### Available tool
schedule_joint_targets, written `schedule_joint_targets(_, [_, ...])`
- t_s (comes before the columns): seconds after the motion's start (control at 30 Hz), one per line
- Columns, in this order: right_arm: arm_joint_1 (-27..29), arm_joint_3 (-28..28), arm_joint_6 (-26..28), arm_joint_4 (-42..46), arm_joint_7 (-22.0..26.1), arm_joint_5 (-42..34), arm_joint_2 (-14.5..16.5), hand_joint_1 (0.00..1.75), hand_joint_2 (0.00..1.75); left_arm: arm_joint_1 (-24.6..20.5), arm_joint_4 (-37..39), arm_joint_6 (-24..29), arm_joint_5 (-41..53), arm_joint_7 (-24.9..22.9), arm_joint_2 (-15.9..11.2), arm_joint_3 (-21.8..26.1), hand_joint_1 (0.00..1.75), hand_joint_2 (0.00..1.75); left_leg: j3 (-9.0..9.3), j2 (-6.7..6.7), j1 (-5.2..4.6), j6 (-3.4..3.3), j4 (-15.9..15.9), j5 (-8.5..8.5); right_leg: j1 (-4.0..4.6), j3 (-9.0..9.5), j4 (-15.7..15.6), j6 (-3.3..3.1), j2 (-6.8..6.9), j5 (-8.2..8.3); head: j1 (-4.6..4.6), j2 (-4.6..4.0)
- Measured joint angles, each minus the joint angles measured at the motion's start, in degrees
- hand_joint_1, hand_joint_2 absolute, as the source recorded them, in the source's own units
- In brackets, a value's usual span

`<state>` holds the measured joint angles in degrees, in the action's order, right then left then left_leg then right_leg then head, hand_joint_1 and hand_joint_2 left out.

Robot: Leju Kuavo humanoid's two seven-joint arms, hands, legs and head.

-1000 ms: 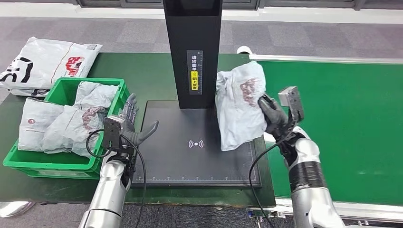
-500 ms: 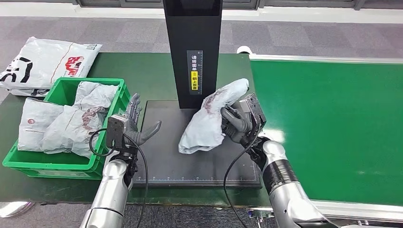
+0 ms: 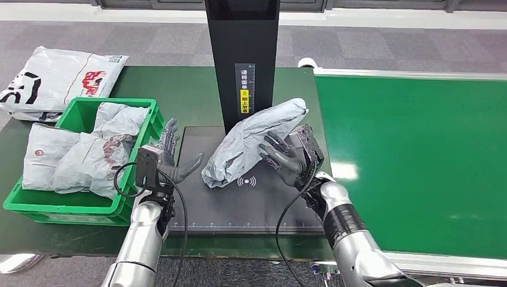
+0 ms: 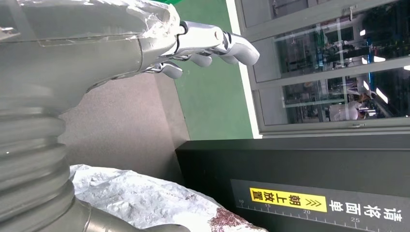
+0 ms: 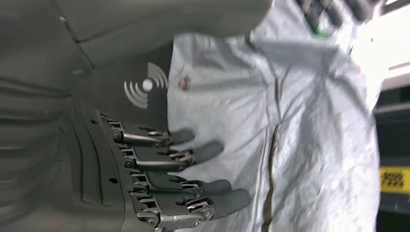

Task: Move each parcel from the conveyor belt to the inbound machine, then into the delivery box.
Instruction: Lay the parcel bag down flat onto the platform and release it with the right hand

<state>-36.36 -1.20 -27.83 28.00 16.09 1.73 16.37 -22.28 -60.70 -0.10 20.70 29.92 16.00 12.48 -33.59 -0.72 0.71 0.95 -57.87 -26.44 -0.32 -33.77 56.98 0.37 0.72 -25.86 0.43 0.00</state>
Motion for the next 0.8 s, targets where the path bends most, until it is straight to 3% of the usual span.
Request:
schedule_joint_targets(0.2, [0.27,-2.96,9.23,2.55,2.93,8.06,-0.40,0.00,1.75,0.87,-0.79,1.06,-0.23,-0.60,-0.11,-0.06,0.00,1.75,0.00,-0.01,0.00,0.00,0.00,0.00,0.00,-0.01,0.00,0.00,-0.01,0.00,-0.01,0.00])
schedule_joint_targets(0.3, [2.36,-5.49,15.22,9.88,2.59,13.51,-1.13,0.00,1.75,2.89,-2.86,1.44,-0.36,-0.94,-0.42,-0.04,0.00,1.75,0.00,-0.01,0.00,0.02,0.00,-0.01,0.00,-0.02,0.00,-0.03,0.00,-0.02,-0.01,0.00])
schedule_joint_targets(0.43, [6.41,-8.13,17.74,20.56,1.60,16.40,-2.12,0.00,1.75,5.07,-5.21,1.72,-0.44,-1.11,-0.88,0.01,0.00,1.75,-0.02,-0.01,0.00,0.06,0.00,-0.05,0.01,-0.06,0.00,-0.07,-0.01,-0.07,-0.02,0.00])
schedule_joint_targets(0.63, [15.82,-10.06,21.71,39.86,4.63,17.43,-4.58,0.00,1.75,7.26,-7.35,1.96,-0.72,-1.14,-1.56,0.60,0.00,1.75,-0.04,0.07,0.00,0.06,0.01,-0.12,0.00,-0.04,-0.02,-0.07,0.08,-0.16,-0.01,0.00])
schedule_joint_targets(0.8, [29.19,-8.80,26.03,62.75,11.35,13.30,-5.82,0.00,1.75,10.18,-10.13,2.31,-0.84,-1.02,-1.99,1.94,0.00,1.75,-0.04,0.13,0.00,0.07,0.01,-0.33,0.00,-0.02,-0.02,-0.07,0.12,-0.35,-0.01,0.00])
